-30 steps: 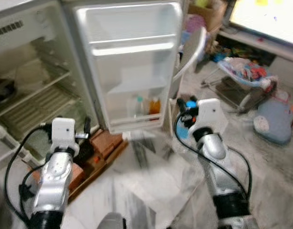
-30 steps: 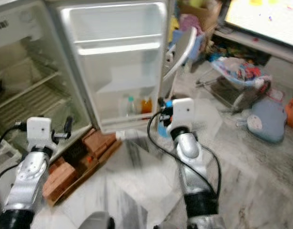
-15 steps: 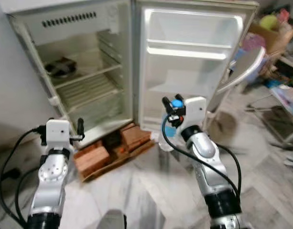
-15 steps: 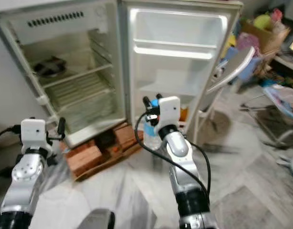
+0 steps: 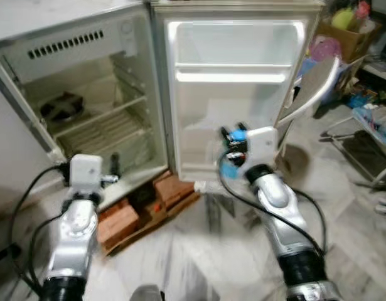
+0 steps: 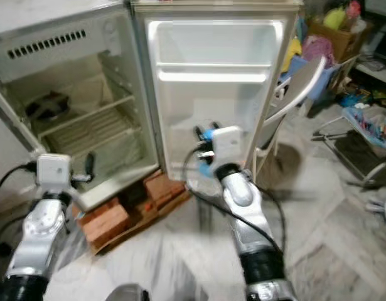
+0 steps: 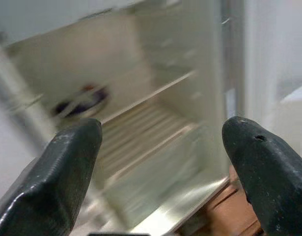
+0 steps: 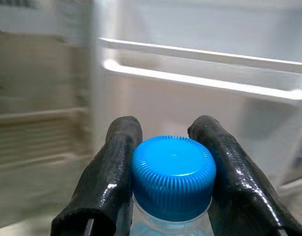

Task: Restocking fridge

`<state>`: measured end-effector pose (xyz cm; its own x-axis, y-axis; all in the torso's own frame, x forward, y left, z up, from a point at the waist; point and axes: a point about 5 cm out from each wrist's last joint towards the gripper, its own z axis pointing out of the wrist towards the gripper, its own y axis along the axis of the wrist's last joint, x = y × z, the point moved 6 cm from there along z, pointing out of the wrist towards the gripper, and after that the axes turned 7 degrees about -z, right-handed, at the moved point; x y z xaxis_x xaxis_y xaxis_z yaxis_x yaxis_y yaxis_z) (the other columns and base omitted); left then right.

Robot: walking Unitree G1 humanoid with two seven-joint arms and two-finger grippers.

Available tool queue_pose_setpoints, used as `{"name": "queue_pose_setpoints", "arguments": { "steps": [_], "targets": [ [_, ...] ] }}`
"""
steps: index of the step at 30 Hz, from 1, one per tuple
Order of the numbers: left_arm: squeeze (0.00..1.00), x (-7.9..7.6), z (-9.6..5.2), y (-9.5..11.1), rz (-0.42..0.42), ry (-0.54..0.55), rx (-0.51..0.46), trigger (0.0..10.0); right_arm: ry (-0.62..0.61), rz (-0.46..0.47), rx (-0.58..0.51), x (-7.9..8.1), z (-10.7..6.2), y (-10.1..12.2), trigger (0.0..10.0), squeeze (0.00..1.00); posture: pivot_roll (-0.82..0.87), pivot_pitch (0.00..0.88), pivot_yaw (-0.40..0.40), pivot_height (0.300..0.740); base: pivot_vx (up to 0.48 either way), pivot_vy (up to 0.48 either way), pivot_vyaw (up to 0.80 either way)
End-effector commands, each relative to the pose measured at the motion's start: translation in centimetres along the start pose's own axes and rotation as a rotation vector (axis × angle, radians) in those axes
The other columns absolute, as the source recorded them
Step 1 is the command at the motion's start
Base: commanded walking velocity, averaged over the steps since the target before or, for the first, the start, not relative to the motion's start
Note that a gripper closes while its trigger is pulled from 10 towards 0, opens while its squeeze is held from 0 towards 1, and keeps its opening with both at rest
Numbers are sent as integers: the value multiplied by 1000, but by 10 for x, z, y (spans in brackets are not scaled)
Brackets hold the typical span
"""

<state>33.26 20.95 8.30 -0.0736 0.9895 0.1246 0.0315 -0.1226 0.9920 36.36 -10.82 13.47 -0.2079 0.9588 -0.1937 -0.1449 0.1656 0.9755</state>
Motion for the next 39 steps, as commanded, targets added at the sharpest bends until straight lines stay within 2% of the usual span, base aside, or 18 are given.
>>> {"name": "queue_pose_setpoints", "arguments": {
  "steps": [1, 6, 8, 9, 14, 16, 20, 23, 25, 29, 31, 33, 35, 39],
  "targets": [
    [0, 14, -4, -5, 27, 23, 20, 10000, 15, 17, -35, 10, 6, 12, 10000, 0, 123, 33, -23, 740, 480, 0, 0],
    [0, 16, -5, -7, 19, 38, 29, 10000, 12, -37, -12, 11, 8, 6, 10000, 0, 127, 37, -32, 740, 480, 0, 0],
    [0, 15, -4, -8, 18, 43, 31, 10000, 120, -1, -34, 27, 6, 9, 10000, 0, 127, 36, -35, 740, 480, 0, 0],
    [0, 15, -4, -8, 20, 42, 32, 10000, 135, -1, -31, 30, 6, 8, 10000, 0, 127, 36, -35, 740, 480, 0, 0],
    [0, 14, -5, -12, 10, 48, 45, 10000, 152, -2, -52, 31, 6, 10, 10000, 0, 127, 36, -35, 740, 480, 0, 0],
    [0, 14, -8, -16, -19, 47, 63, 10000, 232, 45, -24, 40, 1, 4, 10000, 0, 125, 35, -41, 740, 413, 135, 0],
    [0, 21, -13, -24, -24, 78, 93, 10000, 194, 72, -32, 36, -1, 5, 10000, 0, 129, 33, -49, 740, 363, 133, 0],
    [0, 21, -17, -31, -52, 75, 118, 10000, 161, 82, -30, 32, -3, 3, 10000, 0, 133, 35, -52, 740, 0, 0, 0],
    [0, 18, -24, -28, -43, 39, 111, 10000, 124, 102, -26, 26, -6, 1, 10000, 0, 133, 34, -55, 740, 0, 0, 0],
    [0, 21, -34, -37, -24, 34, 165, 10000, 119, 132, -3, 24, -11, -5, 10000, 0, 143, 38, -65, 740, 0, 0, 0],
    [0, 24, -37, -42, 15, 25, 195, 10000, 140, 126, 13, 26, -14, -10, 10000, 0, 147, 41, -70, 740, 0, 0, 0],
    [0, 26, -40, -46, -28, 26, 218, 10000, 209, 181, 25, 36, -18, -9, 10000, 0, 151, 40, -76, 740, 0, 0, 0],
    [0, 30, -41, -43, -55, 32, 201, 10000, 273, 190, 16, 45, -22, -6, 10000, 0, 152, 40, -80, 740, 0, 0, 0],
    [0, 31, -43, -38, -86, 40, 196, 10000, 324, 229, 21, 52, -26, -6, 10000, 0, 156, 39, -81, 740, 0, 0, 0]
  ]
}}
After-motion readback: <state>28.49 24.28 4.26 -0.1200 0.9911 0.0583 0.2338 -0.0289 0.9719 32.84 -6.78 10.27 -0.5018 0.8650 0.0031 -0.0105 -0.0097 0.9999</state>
